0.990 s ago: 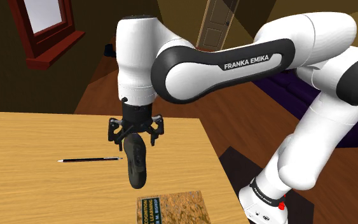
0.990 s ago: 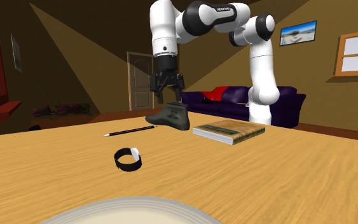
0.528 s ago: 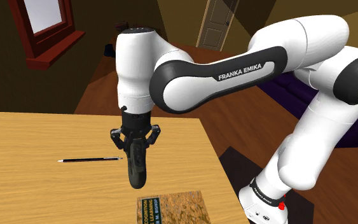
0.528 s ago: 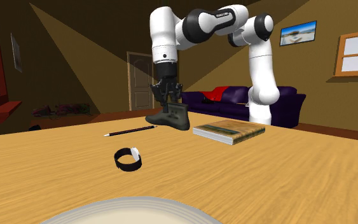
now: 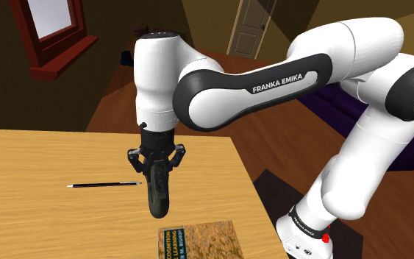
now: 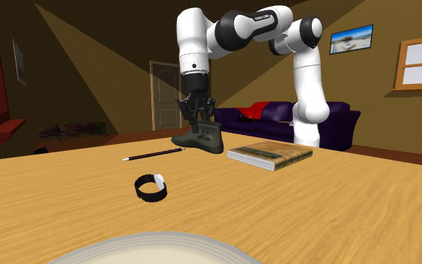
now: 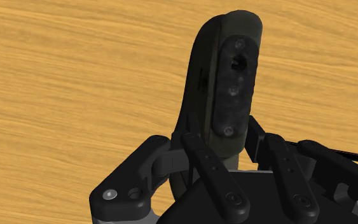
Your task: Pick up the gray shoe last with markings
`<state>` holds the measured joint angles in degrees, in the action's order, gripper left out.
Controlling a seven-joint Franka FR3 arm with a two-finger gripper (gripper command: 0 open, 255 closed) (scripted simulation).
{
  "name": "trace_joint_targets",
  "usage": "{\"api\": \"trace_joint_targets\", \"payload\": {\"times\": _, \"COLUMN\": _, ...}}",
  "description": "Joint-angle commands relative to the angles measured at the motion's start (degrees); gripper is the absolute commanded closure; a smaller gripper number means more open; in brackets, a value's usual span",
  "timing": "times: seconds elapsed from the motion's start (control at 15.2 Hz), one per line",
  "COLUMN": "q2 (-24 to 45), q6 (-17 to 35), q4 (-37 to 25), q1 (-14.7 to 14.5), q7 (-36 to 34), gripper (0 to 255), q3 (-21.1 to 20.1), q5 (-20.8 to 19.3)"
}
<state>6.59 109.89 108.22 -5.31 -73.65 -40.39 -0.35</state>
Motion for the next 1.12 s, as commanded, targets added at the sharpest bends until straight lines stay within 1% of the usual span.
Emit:
{"api": "trace_joint_targets", "payload": {"times": 0.0, "q2": -0.2, "q6": -0.6, "q4": -0.4, "q1": 0.0, "q7": 0.0, "gripper": 255, "q3": 0.0, "q5": 0.2}}
{"api": "trace_joint_targets", "payload": {"times": 0.92, "q2": -1.8, "q6": -11.1, "q4": -9.7, "q1": 0.2, "q7": 0.3, "gripper": 255, "q3": -0.1, "q5": 1.2}}
{"api": "trace_joint_targets", "payload": {"times": 1.06, "q2": -1.8, "q6": -11.2, "q4": -9.8, "q1": 0.2, "q7": 0.3, "gripper": 255, "q3": -0.1, "q5": 1.2}}
